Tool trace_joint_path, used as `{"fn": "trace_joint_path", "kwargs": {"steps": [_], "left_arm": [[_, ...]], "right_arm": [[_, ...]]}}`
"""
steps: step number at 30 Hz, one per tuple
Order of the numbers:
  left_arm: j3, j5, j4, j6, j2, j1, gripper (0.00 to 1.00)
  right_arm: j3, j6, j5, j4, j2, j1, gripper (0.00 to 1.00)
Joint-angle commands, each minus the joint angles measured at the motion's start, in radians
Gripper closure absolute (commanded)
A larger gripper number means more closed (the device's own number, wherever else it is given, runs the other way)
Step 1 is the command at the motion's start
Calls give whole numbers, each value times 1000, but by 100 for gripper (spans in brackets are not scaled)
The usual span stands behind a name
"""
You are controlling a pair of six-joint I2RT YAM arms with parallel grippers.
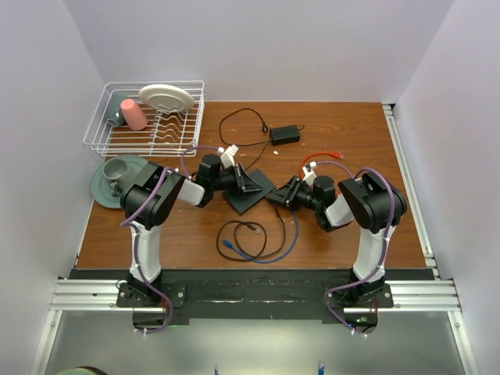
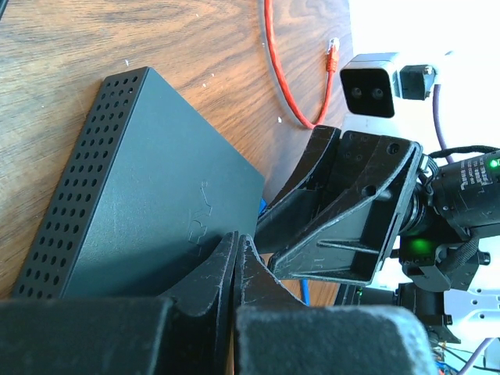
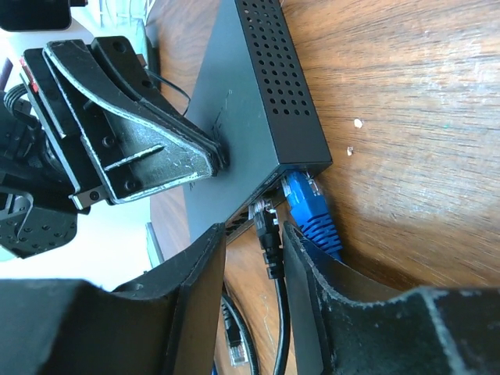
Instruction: Pull the plug from the switch port
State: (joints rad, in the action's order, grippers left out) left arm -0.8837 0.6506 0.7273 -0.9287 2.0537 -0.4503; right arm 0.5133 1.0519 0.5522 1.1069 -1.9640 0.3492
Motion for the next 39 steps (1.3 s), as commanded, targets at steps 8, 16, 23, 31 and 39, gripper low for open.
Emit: {"fn": "trace_joint_path", "kwargs": {"steps": [8,16,23,31,39], "left_arm": [[17,-48,-160,67,71,-24,100],[-11,-40,-167,64,82,-27,100],[-1,-28,-160,59,62,-25,100],[-37,-23,-195,74,-23,-8,85],[-110,-68,-278,148,-138,9,82]], "right_arm": [[30,-29,-104,-205,-3,-3,64],[2,-165,-126,-271,63,-1,55],[8,-122,-81,-205,73,-1,56],[-2,-102,-66,-193,106,-1,57],[-6,-95,-57,-180,91,-1,57]]}}
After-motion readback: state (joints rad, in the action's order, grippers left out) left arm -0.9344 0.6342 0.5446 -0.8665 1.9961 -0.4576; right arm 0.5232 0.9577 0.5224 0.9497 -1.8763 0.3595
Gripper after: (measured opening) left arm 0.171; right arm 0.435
